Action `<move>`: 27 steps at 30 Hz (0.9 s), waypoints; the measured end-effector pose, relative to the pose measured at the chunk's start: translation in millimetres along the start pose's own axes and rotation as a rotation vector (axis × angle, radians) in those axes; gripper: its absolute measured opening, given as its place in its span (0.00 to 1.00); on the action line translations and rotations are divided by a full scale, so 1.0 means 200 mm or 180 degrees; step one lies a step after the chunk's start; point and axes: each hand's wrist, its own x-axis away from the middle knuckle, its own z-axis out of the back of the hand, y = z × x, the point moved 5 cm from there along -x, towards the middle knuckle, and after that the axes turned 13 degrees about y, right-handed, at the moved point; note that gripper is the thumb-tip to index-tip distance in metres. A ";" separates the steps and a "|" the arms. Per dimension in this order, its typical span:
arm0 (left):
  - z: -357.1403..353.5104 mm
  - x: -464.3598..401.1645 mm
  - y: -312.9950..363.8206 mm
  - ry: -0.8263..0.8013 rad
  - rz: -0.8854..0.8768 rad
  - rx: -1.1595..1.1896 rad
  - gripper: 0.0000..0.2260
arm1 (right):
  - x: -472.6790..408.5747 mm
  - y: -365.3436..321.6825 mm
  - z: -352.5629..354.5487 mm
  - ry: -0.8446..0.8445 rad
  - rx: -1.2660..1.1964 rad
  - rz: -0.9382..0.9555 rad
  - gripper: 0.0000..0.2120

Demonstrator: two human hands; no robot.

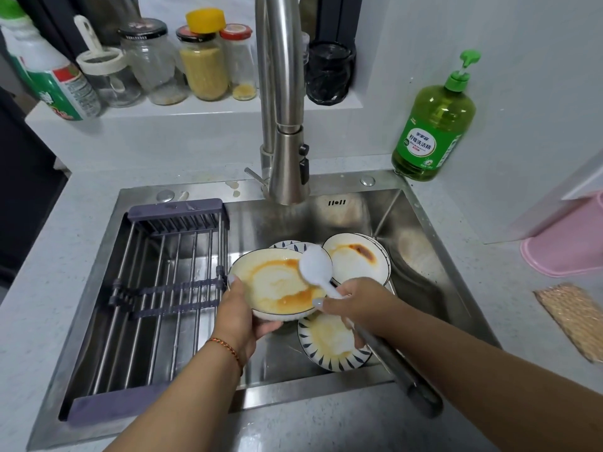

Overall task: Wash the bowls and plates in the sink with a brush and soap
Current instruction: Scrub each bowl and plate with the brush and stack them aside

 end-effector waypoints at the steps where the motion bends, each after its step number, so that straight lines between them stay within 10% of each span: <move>1: -0.01 0.00 0.00 -0.0006 0.0046 0.0012 0.24 | -0.01 0.00 0.03 0.0134 -0.0003 0.0020 0.18; 20: -0.09 0.12 -0.03 -0.0167 0.1414 -0.0253 0.16 | -0.09 -0.02 0.02 0.0398 0.0242 0.0594 0.24; 24: -0.07 0.15 -0.04 -0.0197 0.1051 -0.0583 0.17 | -0.09 -0.04 0.04 0.0322 0.0233 0.0551 0.23; 27: -0.04 0.15 0.00 -0.0238 -0.0214 -0.1743 0.25 | -0.10 -0.05 0.07 0.0266 0.0211 0.0500 0.22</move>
